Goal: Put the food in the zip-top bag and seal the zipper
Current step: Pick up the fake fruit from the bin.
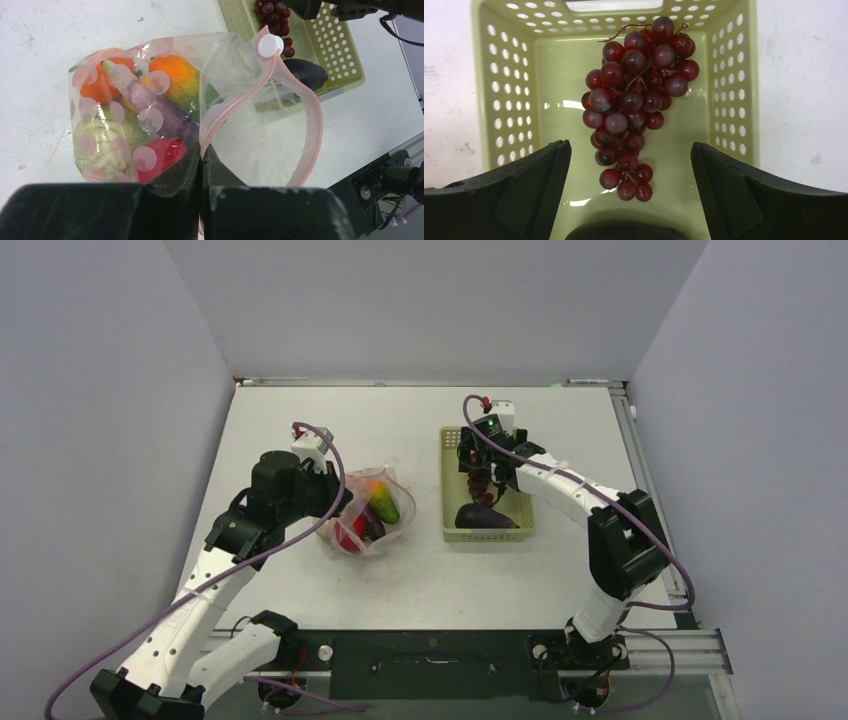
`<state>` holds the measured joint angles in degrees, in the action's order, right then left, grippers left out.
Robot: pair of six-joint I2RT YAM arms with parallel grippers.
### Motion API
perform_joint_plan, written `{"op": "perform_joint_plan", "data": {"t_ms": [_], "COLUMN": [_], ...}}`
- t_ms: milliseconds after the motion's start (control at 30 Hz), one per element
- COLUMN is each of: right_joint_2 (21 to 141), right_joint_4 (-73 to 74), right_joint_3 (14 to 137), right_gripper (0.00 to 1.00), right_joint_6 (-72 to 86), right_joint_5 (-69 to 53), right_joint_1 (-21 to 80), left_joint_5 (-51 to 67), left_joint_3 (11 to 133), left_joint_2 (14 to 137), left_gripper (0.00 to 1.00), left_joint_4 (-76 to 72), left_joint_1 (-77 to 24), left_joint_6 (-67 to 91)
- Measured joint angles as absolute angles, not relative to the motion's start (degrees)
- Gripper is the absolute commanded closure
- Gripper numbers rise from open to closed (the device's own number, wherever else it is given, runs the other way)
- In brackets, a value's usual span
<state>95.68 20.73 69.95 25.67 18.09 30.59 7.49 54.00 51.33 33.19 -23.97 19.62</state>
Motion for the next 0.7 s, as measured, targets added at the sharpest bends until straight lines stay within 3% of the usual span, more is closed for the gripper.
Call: {"op": "perform_joint_plan", "data": {"t_ms": [400,600,700], "right_joint_2": [106.98,111.39,112.64], "right_joint_4": [19.05,18.52,18.37], "right_joint_3": [75.11,76.62,76.9], "right_gripper": [0.06,0.0,0.11], "right_joint_6": [29.56,31.27,31.68], "right_joint_5": [17.15,17.21,17.45], "right_joint_1": [28.4,28.1,28.1], "left_joint_5": [7.9,7.9,7.94], "left_joint_3": [53.91,53.76,53.74], "left_joint_2": [51.2,50.96,50.94], "left_gripper": [1.0,1.0,1.0], "left_joint_4": [33.17,33.19,33.19], "left_joint_1": [-23.97,-23.97,-23.97], "left_joint_6": [19.14,19.07,19.05]}}
